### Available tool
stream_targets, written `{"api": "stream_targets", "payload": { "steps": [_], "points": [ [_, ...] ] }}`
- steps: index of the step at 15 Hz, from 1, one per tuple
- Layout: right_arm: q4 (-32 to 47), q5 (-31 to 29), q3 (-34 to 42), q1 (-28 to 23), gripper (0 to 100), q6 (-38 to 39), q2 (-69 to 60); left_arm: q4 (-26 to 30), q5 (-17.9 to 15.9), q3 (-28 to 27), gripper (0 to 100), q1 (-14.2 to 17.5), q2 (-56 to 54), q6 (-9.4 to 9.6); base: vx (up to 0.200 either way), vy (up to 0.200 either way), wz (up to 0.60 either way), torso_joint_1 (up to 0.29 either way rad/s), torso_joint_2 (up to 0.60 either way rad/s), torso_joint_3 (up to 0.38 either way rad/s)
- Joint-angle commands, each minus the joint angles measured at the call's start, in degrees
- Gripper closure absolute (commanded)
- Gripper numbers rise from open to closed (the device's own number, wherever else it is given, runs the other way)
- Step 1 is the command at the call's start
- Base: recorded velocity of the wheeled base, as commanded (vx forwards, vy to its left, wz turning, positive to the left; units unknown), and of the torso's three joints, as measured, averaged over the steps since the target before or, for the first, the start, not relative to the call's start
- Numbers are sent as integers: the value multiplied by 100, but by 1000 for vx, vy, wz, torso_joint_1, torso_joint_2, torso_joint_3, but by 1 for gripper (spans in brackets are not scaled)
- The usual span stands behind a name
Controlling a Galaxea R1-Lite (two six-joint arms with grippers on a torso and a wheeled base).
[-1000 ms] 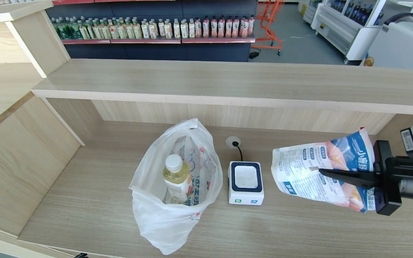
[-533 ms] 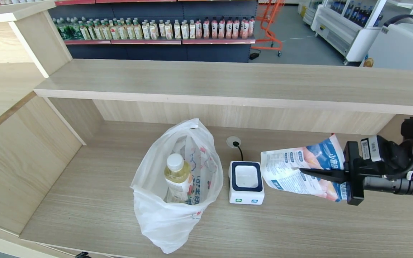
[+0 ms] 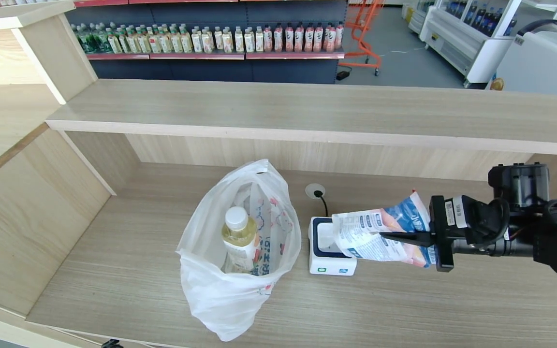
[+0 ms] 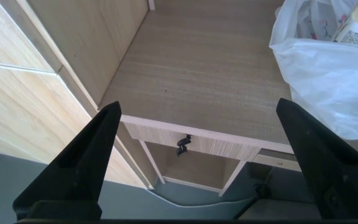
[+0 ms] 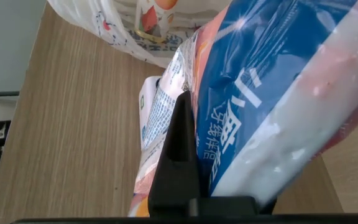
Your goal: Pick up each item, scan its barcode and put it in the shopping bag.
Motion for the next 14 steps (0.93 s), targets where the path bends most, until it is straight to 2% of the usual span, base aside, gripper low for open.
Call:
{"api": "stream_targets", "payload": {
  "steps": [1,6,14],
  "points": [
    [-7,-9,-237,117,100,-4,286,1,3,0,0,1,0,-1,0,0,0,0,0,0],
    [-587,-9,-439,337,100,-22,831,1,3,0,0,1,9,-1,0,0,0,0,0,0],
    [-815,-35,-764,478,100,22,1235,1,3,0,0,1,9,-1,0,0,0,0,0,0]
  ]
}}
